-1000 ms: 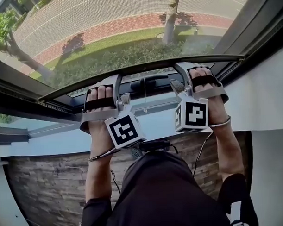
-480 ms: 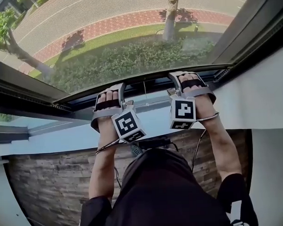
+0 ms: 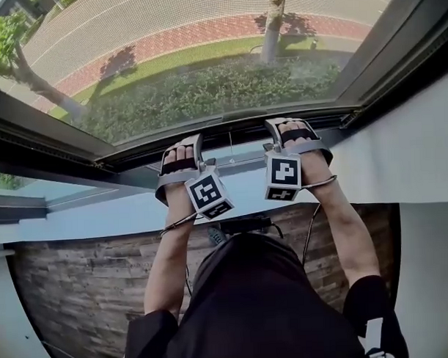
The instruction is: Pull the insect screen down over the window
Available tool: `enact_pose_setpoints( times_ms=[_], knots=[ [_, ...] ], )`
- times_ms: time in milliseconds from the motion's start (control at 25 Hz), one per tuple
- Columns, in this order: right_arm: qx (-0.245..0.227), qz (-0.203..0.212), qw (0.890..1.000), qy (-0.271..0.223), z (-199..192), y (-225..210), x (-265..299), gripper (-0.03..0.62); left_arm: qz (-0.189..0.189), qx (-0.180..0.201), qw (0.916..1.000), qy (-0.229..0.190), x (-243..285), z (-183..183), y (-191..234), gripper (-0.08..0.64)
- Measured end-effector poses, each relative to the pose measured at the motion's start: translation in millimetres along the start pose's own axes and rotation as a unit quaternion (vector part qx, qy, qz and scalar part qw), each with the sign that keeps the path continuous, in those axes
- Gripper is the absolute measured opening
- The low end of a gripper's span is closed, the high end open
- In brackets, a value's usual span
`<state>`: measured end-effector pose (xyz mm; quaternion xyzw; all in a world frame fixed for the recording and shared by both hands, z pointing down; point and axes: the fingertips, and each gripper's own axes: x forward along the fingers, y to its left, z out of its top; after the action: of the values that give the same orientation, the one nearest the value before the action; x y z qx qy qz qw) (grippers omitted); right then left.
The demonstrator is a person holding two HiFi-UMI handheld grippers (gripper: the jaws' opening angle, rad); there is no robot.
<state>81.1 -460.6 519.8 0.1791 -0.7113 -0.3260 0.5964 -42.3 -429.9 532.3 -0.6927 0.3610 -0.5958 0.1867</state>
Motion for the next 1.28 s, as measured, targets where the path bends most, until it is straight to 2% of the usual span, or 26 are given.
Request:
enact_pose_setpoints(
  times_ms=[160,400,520,680,840,1000,1280],
  knots=[
    [-0.005,0.003,1.0,0.002,-4.6,-1.4,2.3,0.262,0.006,-0.006,1.0,0.002,6.2,2.1,-0.8,0.37],
    [0.001,0.042,0.999,-0.003,-3.4,26.0,23.1,0.262,-0.03,-0.002,0.9993,0.022,30.5,-8.8,-32.8,0.37],
    [0.0,0.052,0.999,0.006,-6.5,42.1,35.9,0.262,-0.04,-0.01,0.9989,0.025,37.8,-11.9,-45.6,0.37],
    [0.01,0.057,0.998,-0.002,-2.0,43.2,40.3,0.262,-0.052,-0.004,0.9982,0.03,44.8,-14.7,-50.4,0.37],
    [0.006,0.095,0.995,0.015,-6.9,67.9,52.1,0.262,-0.079,-0.006,0.9961,0.039,57.3,-21.4,-73.9,0.37],
    [0.02,0.073,0.997,0.0,-2.9,62.6,62.2,0.261,-0.07,-0.02,0.9968,0.032,65.5,-21.8,-73.4,0.37],
    [-0.004,0.09,0.996,0.015,-7.6,70.7,59.8,0.258,-0.065,-0.019,0.9974,0.028,60.6,-20.7,-74.0,0.37]
  ],
)
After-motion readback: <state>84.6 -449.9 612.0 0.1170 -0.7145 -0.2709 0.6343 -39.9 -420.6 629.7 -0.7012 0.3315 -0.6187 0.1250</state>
